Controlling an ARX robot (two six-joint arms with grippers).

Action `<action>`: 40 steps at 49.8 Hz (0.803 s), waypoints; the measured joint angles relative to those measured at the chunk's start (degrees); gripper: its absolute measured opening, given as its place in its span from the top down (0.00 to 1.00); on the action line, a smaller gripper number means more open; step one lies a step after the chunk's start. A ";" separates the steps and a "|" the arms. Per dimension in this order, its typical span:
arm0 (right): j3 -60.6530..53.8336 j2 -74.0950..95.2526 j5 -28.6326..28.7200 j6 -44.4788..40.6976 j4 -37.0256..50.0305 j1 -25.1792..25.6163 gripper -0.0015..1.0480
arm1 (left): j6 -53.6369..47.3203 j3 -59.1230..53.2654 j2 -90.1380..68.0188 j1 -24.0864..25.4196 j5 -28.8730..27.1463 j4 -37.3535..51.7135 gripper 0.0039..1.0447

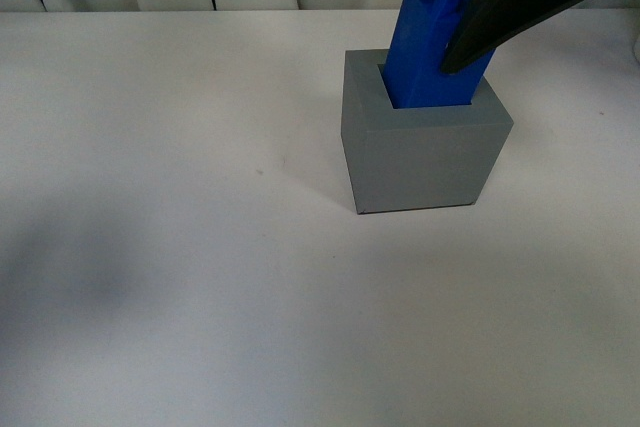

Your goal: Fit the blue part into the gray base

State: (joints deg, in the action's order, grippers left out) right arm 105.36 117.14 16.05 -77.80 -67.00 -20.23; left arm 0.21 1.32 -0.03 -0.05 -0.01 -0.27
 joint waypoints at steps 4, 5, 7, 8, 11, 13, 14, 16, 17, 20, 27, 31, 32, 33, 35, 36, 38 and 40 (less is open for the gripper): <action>-0.50 -0.02 0.20 0.00 0.68 0.00 0.53 | 0.02 0.00 0.00 0.00 0.00 0.00 0.06; -0.66 -0.02 0.39 0.09 0.83 0.00 0.49 | 0.00 0.00 0.00 0.00 0.02 0.00 0.06; -0.98 -0.02 0.81 0.11 1.22 0.00 0.43 | 0.00 0.00 0.00 0.00 0.00 0.00 0.06; -1.27 -0.04 1.09 0.24 1.57 0.02 0.39 | 0.02 0.00 0.00 0.00 0.00 0.00 0.06; -1.86 -0.13 1.77 0.52 2.34 0.11 0.32 | 0.00 0.00 0.00 0.00 0.00 0.00 0.06; -2.32 -0.26 2.43 0.81 2.86 0.26 0.27 | 0.00 0.00 0.00 0.00 0.00 0.00 0.06; -2.54 -0.39 2.62 0.94 3.08 0.31 0.25 | 0.00 0.00 0.00 0.00 0.02 0.00 0.06; -3.30 -0.85 3.30 1.22 3.78 0.52 0.20 | 0.02 0.00 0.00 0.00 0.02 0.00 0.06; -3.91 -1.27 3.76 1.53 4.28 0.70 0.17 | 0.00 0.00 0.00 0.00 0.00 0.00 0.06; -5.42 -2.56 4.92 2.21 5.53 1.11 0.10 | 0.00 0.00 0.00 0.00 0.00 0.00 0.06; -12.20 -9.62 9.81 5.31 12.63 3.06 0.08 | 0.00 0.00 0.00 0.00 0.00 0.00 0.06; -18.88 -16.24 13.44 8.63 19.74 4.81 0.07 | 0.00 0.00 0.00 0.00 0.00 0.00 0.06; -20.50 -17.73 14.01 9.51 21.64 5.22 0.07 | 0.02 0.00 0.00 0.00 0.00 0.00 0.06; -22.25 -19.30 14.53 10.47 23.67 5.64 0.07 | 0.00 0.00 0.00 0.00 0.00 0.00 0.06; -25.79 -22.36 15.91 12.61 27.76 6.47 0.07 | 0.02 0.00 0.00 0.00 0.00 0.00 0.06; -27.65 -23.91 16.76 13.49 29.83 6.91 0.07 | 0.00 0.00 0.00 0.00 0.00 0.00 0.06; -30.53 -26.18 18.03 15.61 32.89 7.54 0.07 | 0.00 0.00 0.00 0.00 0.00 0.00 0.06; -33.55 -28.50 18.95 17.51 35.98 8.15 0.07 | 0.02 0.00 0.00 -0.02 0.00 0.00 0.06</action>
State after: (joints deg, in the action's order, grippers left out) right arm 71.81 88.64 35.00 -60.29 -31.03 -12.08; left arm 0.23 1.32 -0.03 -0.08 -0.01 -0.27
